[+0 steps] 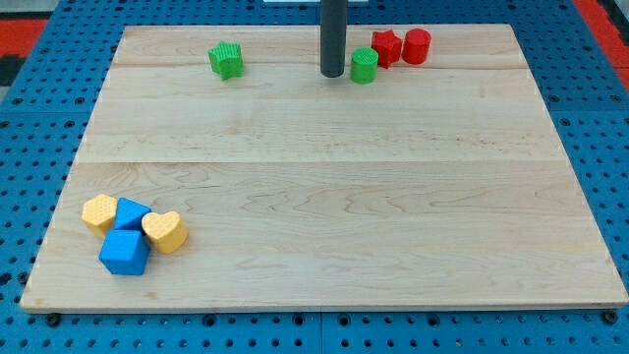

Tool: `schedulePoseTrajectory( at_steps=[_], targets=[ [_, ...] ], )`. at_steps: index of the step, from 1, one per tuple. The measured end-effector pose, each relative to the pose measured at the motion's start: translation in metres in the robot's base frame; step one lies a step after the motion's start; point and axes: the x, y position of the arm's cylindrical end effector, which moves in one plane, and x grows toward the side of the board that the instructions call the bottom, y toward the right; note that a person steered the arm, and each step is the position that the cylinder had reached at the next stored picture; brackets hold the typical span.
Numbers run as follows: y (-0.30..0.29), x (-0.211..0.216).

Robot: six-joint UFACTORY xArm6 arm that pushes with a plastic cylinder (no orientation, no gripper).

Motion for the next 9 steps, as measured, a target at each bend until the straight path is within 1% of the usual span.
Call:
schedulePoseTrajectory(
  at_steps=[2,3,4,5,6,7,8,9],
  targets=[
    [-0.003,0.000],
    [-0.069,0.018],
    [-0.161,0.032],
    [-0.245,0.019],
    [-0.287,-0.026],
    [-0.252,-0.027],
    [-0.175,0.014],
    [-0.132,0.020]
  ],
)
